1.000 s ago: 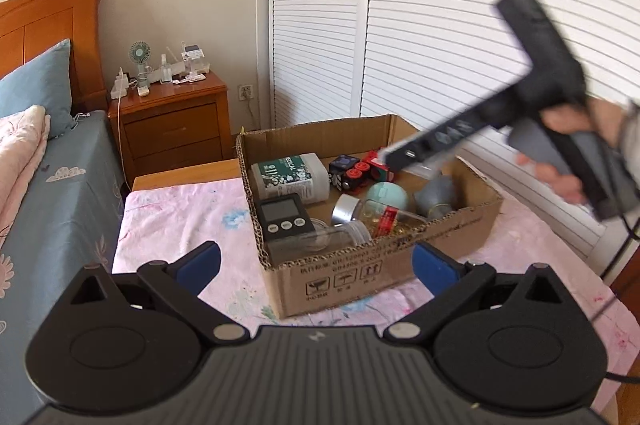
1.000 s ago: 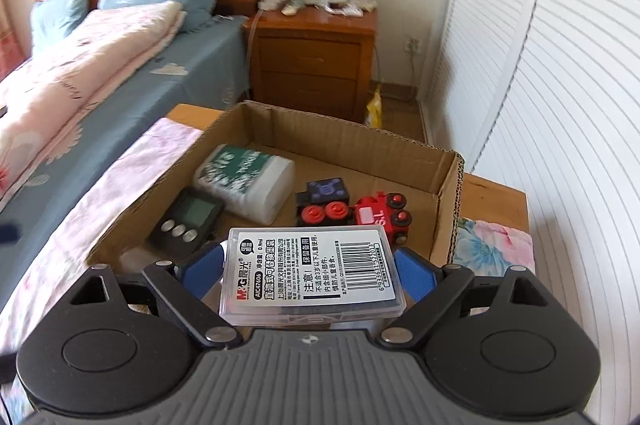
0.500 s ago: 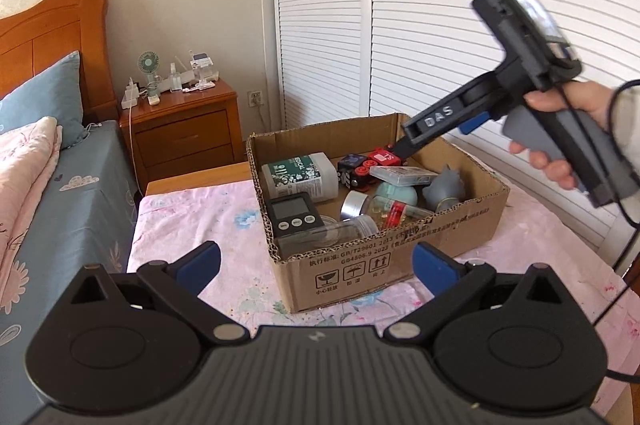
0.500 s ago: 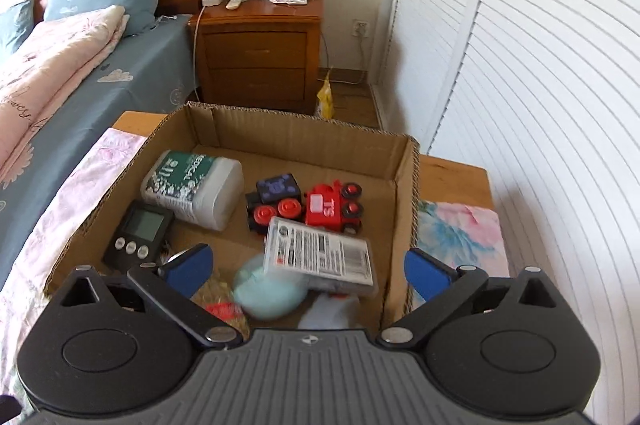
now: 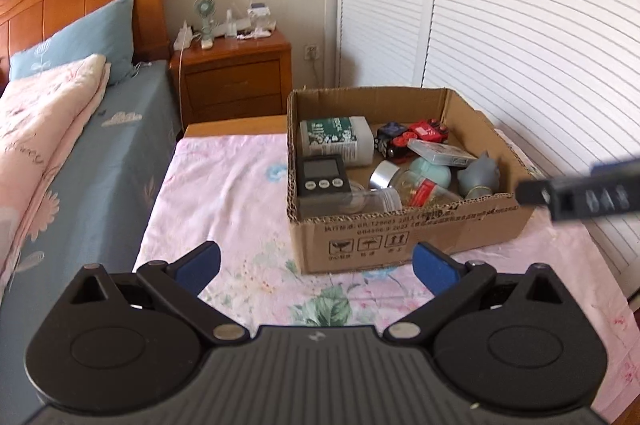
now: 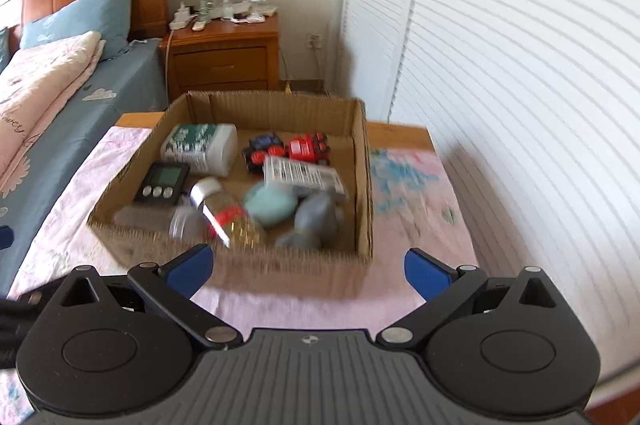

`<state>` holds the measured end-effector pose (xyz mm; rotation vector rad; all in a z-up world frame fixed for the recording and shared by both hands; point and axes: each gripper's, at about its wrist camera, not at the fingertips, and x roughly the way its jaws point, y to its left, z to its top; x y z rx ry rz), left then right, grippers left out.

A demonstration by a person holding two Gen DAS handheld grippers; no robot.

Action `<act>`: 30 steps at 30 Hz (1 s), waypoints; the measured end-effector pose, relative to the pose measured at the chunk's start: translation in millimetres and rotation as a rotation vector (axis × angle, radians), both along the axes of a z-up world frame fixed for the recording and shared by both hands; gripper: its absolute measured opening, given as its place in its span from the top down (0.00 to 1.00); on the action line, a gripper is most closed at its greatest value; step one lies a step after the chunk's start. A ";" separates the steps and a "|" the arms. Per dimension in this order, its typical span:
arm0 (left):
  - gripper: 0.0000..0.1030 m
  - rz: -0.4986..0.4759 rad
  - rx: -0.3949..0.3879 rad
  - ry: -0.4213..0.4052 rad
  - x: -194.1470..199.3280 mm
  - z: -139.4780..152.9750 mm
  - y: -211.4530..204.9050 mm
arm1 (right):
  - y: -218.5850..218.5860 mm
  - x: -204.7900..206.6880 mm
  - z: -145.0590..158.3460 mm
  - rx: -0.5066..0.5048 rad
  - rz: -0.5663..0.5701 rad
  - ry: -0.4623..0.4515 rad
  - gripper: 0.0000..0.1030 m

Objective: Organize rigid objects

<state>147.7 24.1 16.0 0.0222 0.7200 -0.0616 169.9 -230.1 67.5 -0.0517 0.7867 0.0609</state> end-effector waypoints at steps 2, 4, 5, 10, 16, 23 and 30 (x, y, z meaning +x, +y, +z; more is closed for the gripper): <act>0.01 0.009 0.005 0.005 -2.1 0.5 -2.3 | -4.1 -11.4 -4.4 0.031 -0.027 0.015 0.00; 0.01 0.017 0.012 0.007 -3.0 2.5 -5.9 | -5.5 -20.7 -8.6 0.043 -0.042 0.025 0.00; 0.01 0.014 0.015 0.006 -3.3 3.3 -7.7 | -5.1 -25.2 -10.5 0.040 -0.047 0.027 0.00; 0.01 0.018 0.043 0.013 -3.7 5.4 -17.4 | -3.7 -36.8 -15.2 0.034 -0.053 0.032 0.00; 0.01 0.018 0.057 0.020 -5.0 6.8 -22.0 | -6.0 -38.9 -14.2 0.039 -0.061 0.030 0.00; 0.01 0.028 0.061 0.021 -5.8 8.8 -22.1 | -5.7 -38.8 -14.9 0.034 -0.055 0.028 0.00; 0.01 0.026 0.062 0.028 -5.9 9.4 -22.4 | -4.7 -39.9 -11.9 0.033 -0.052 0.021 0.00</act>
